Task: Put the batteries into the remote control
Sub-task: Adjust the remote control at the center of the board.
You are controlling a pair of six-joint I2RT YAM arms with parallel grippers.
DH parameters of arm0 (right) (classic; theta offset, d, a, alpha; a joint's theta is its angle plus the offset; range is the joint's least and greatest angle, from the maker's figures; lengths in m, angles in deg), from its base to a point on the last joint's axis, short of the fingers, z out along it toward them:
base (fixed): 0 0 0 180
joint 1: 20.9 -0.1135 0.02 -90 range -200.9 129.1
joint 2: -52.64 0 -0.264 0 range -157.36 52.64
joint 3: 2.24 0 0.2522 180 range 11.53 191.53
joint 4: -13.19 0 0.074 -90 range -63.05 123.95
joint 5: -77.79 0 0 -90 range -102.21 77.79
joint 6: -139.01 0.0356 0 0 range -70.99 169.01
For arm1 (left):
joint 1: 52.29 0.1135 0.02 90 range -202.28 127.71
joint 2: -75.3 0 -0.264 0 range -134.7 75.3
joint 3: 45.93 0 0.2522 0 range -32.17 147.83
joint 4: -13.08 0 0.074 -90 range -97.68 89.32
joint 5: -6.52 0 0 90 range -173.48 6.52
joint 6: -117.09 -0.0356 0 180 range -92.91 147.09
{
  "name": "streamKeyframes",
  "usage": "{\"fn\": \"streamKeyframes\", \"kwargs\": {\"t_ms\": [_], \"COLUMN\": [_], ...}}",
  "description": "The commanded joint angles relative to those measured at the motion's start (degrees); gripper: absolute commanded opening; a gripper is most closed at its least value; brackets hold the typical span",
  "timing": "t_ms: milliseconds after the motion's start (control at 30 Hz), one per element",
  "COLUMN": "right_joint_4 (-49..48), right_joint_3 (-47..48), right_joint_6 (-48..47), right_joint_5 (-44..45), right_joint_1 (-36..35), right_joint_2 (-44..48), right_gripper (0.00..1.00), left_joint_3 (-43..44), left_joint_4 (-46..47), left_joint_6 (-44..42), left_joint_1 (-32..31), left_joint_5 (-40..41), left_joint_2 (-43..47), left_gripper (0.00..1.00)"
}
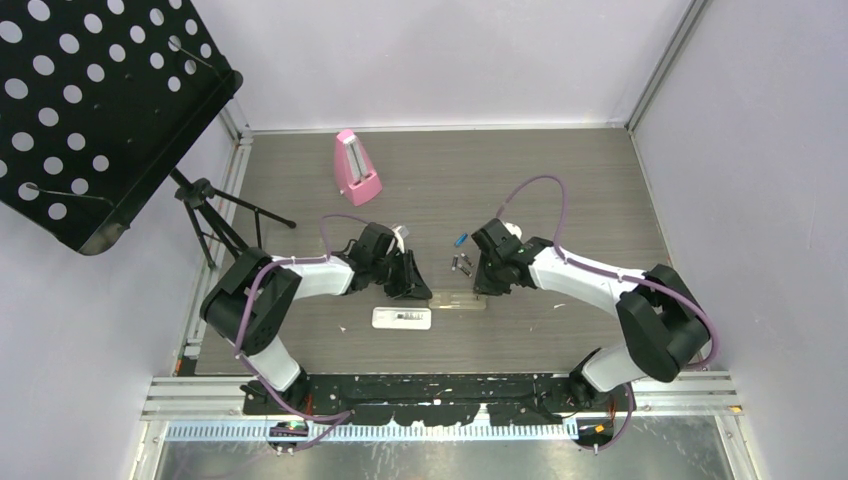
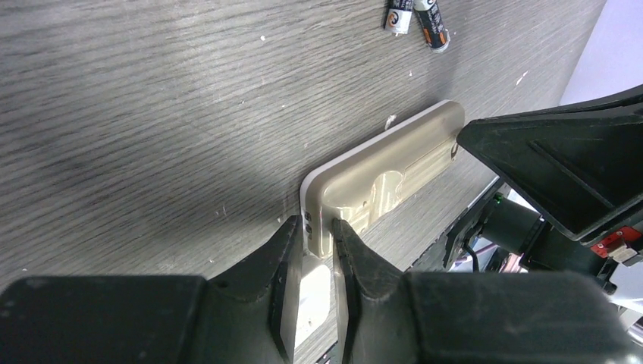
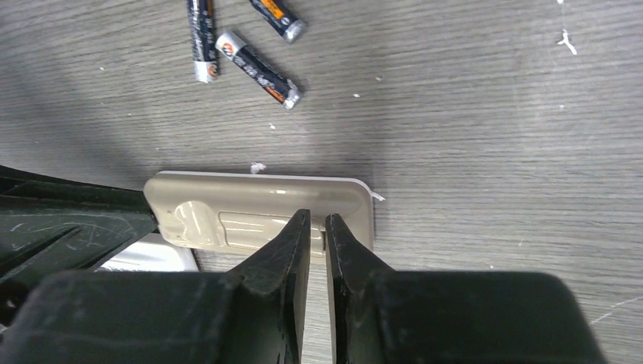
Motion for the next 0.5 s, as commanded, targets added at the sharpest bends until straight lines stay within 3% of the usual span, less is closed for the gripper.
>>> {"fn": "streamKeyframes", "kwargs": {"t_ms": [0, 233, 467], "right_joint_4": [-0.44, 2.79, 4.18], "right_joint_3": [0.35, 1.97, 2.68], "right_joint_6": [-0.05, 0.79, 0.84], "right_joint_5": [-0.37, 2.05, 4.76], "right_joint_1": [-2.30, -3.68, -3.69], "right_joint_2": [-3.31, -3.12, 1.73], "right_gripper": [0.17, 0.18, 0.37], "left_joint_3": [-0.19, -0.36, -0.97], "left_joint_4": [-0.36, -0.52, -0.54], "left_joint_6": [-0.08, 0.98, 1.87], "left_joint_1": [-0.53, -0.55, -0.50], "left_joint_5": [1.30, 2.52, 3.88], "left_joint_2": [-2.22, -2.33, -2.34], "left_gripper": [0.22, 0.22, 0.21]}}
